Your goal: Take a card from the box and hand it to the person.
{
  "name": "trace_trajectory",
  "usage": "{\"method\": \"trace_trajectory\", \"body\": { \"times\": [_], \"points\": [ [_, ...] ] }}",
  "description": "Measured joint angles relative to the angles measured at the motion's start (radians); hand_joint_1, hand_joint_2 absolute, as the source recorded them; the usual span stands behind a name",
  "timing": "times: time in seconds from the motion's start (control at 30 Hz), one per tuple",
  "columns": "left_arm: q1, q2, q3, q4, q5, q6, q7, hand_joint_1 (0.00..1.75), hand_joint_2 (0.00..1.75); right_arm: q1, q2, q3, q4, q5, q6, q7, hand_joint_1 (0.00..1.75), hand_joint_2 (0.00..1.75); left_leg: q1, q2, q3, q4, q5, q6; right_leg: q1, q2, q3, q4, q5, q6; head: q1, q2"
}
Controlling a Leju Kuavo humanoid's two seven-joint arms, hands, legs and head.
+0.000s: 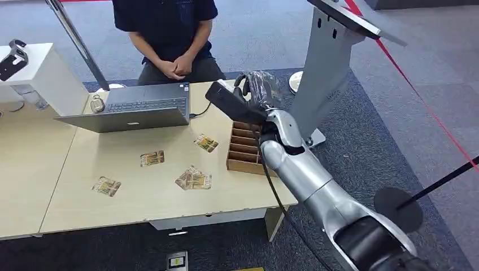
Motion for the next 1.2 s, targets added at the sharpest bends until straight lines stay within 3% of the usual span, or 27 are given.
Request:
{"method": "trace_trajectory", "body": {
  "times": [1.2],
  "points": [
    [0.000,0.000,0.006,0.002,-0.007,0.000,0.000,0.00,0.00,0.020,-0.020,0.001,-0.066,0.010,0.006,0.008,0.00,1.75,0.000,0.000,0.000,0.000,0.000,0.000,0.000,0.000,0.000,0.000,0.000,0.000,0.000,0.000]
  ]
}}
